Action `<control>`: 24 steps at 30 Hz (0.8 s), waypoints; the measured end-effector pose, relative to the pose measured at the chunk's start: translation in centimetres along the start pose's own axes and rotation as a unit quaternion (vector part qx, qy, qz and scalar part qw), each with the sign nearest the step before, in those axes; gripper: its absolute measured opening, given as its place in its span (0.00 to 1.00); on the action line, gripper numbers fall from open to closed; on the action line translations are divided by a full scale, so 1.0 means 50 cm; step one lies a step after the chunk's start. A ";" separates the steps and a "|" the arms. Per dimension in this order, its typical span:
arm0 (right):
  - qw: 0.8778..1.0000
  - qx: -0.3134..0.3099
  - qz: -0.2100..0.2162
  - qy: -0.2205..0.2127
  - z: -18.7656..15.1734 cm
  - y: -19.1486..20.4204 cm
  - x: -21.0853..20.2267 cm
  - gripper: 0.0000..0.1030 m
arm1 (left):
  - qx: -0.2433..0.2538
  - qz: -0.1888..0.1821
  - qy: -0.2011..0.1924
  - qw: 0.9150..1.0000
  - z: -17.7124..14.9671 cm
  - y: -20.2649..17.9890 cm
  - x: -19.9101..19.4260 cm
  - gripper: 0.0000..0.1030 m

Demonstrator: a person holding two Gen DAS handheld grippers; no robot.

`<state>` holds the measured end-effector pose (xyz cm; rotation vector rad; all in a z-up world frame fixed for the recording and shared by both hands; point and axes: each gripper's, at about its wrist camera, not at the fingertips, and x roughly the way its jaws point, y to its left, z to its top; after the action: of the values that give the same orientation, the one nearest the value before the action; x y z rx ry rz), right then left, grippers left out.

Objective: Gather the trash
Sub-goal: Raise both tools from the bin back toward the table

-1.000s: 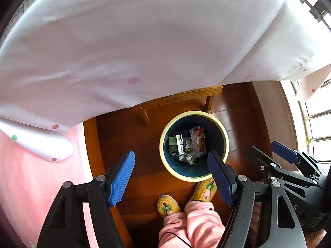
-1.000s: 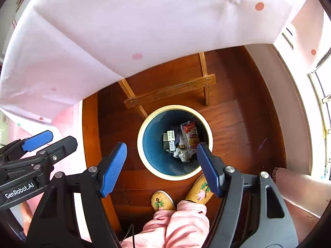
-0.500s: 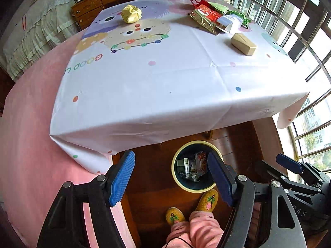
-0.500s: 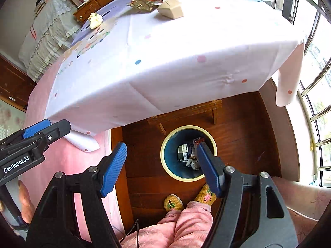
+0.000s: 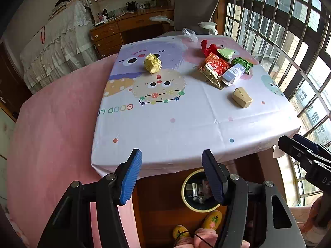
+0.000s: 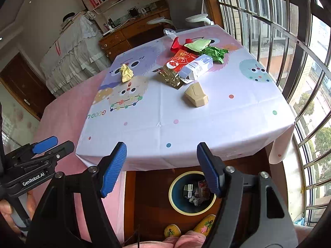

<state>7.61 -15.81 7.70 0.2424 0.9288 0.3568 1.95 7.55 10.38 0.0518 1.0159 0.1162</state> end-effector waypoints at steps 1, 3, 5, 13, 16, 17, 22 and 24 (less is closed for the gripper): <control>1.000 -0.004 0.003 -0.006 0.014 0.001 -0.006 0.66 | 0.001 0.004 -0.010 1.000 0.010 -0.001 -0.011 0.60; 1.000 -0.013 0.007 -0.019 0.044 0.001 -0.018 0.66 | 0.000 0.014 -0.026 1.000 0.033 -0.006 -0.031 0.60; 0.999 -0.024 0.011 -0.029 0.072 0.003 -0.027 0.66 | -0.007 0.024 -0.039 0.999 0.057 -0.005 -0.047 0.60; 0.998 -0.043 0.018 -0.052 0.168 0.013 -0.027 0.66 | -0.030 0.041 -0.065 0.997 0.138 0.014 -0.075 0.60; 0.997 -0.050 0.016 -0.050 0.198 0.024 -0.006 0.66 | -0.036 0.043 -0.066 0.996 0.167 0.027 -0.063 0.60; 0.997 -0.052 0.013 -0.049 0.207 0.028 0.003 0.66 | -0.040 0.042 -0.066 0.996 0.179 0.032 -0.056 0.60; 0.998 -0.049 0.000 -0.038 0.259 0.045 0.072 0.66 | -0.057 0.029 -0.069 0.996 0.252 0.075 -0.001 0.61; 0.998 -0.045 -0.009 -0.037 0.286 0.051 0.108 0.66 | -0.056 0.027 -0.068 0.996 0.287 0.093 0.031 0.61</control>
<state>21.70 -12.04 12.89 0.1638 0.8404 0.3701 14.60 12.48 17.07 -0.0156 0.8715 0.2164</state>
